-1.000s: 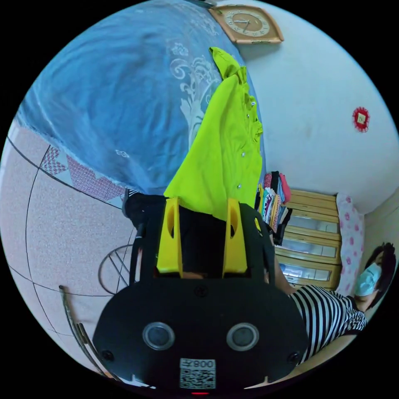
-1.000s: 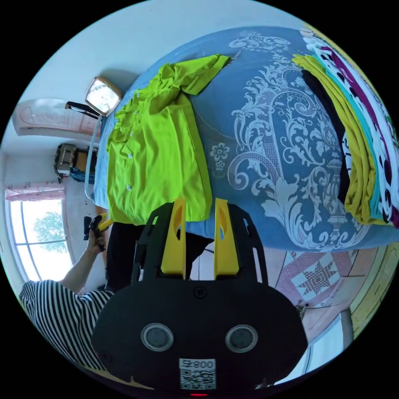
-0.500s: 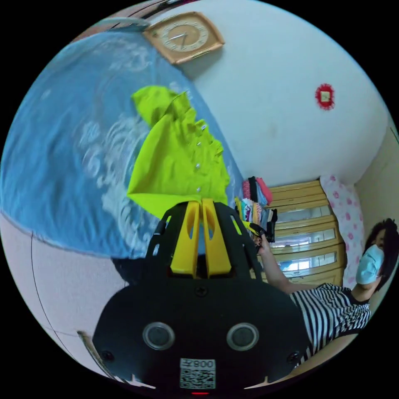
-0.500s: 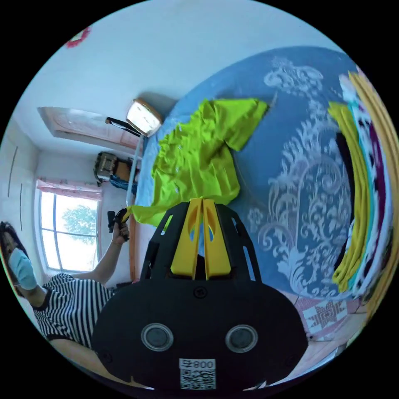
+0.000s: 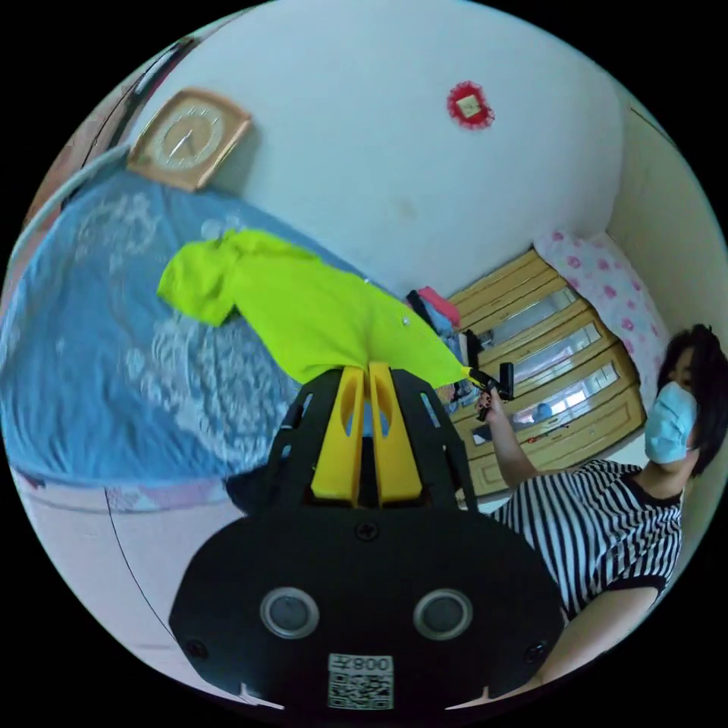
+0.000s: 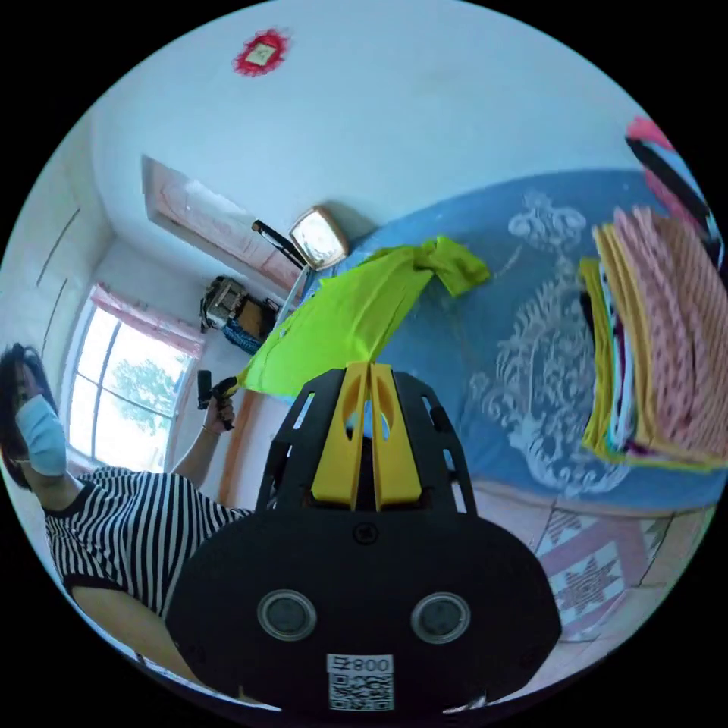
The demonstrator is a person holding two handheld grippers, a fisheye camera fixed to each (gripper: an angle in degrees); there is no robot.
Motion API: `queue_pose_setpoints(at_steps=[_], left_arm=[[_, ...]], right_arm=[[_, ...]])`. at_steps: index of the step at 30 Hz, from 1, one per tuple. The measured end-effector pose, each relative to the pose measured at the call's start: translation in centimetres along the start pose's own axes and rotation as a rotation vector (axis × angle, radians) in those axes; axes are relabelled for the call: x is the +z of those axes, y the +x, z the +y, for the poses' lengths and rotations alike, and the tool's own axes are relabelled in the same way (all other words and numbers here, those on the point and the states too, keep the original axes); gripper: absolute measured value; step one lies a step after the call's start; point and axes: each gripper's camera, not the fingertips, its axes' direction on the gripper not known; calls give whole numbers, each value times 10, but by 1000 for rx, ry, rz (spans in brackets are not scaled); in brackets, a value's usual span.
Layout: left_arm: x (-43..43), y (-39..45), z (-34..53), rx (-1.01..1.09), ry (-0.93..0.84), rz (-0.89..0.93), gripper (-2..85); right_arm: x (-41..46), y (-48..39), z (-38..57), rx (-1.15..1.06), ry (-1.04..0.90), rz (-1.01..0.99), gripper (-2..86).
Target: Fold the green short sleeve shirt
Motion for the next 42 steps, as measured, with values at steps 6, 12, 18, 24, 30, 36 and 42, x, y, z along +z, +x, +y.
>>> queue_pose_setpoints(at_steps=[6, 12, 18, 24, 30, 36, 42], left_arm=[[45, -94, 92, -380, -168, 32, 13], [50, -133, 124, -545, -167, 21, 12], [33, -126, 97, -449, -163, 9, 14], [28, -129, 88, -420, -190, -11, 15], [29, -150, 93, -490, -178, -4, 21], [24, -167, 89, -555, -132, 12, 46], [9, -180, 72, -592, -76, -1, 70]], right_arm=[[73, 92, 93, 369, -163, -67, 1], [118, 123, 124, 504, -269, -10, 1], [115, 125, 113, 484, -220, -48, 1], [115, 124, 114, 486, -207, -53, 1], [127, 134, 122, 563, -216, -94, 2], [129, 138, 125, 644, -174, -107, 2], [114, 133, 110, 651, -116, -60, 5]])
